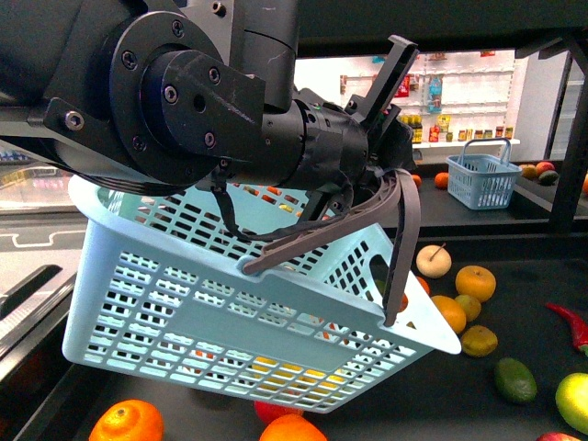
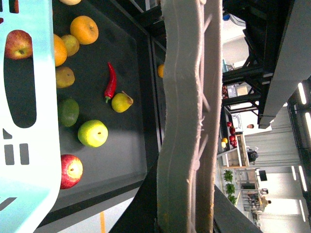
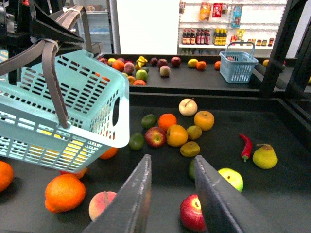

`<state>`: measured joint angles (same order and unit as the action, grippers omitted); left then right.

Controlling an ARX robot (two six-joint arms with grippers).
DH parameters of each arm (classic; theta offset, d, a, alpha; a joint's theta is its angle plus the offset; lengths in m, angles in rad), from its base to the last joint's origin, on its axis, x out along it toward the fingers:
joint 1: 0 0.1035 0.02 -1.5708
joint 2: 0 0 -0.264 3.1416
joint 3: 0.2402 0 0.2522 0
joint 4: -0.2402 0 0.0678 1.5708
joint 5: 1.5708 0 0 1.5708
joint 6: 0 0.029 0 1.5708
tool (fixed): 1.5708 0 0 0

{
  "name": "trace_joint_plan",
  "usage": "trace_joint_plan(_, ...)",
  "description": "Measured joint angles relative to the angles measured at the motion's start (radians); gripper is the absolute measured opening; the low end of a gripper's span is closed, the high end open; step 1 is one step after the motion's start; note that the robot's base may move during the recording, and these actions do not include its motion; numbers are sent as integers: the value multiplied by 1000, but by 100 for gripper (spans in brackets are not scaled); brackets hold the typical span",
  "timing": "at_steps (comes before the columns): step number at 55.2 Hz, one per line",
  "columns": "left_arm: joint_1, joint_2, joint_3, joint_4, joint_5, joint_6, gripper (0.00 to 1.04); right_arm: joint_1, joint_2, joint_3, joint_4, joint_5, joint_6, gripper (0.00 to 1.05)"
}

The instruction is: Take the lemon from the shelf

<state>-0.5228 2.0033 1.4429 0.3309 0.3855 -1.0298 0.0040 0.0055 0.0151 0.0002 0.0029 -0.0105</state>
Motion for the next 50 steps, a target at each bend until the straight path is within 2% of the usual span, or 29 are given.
trace_joint_plan(4,0,0,0,0,0,0,10,0,0,0,0,0,0,47)
trace_joint_plan(6,-1,0,0,6,-29,10,10,0,0,0,0,0,0,52)
trace_joint_plan(11,-8,0,-5,47,-193,26,10,0,0,0,0,0,0,67)
trace_joint_plan(22,43,-21,-27,136,-402,15,10,0,0,0,0,0,1,98)
trace_joint_plan(36,192,-110,-115,302,-634,-151,10,0,0,0,0,0,3,97)
trace_joint_plan(50,338,-150,-170,463,-707,-264,9,0,0,0,0,0,3,97)
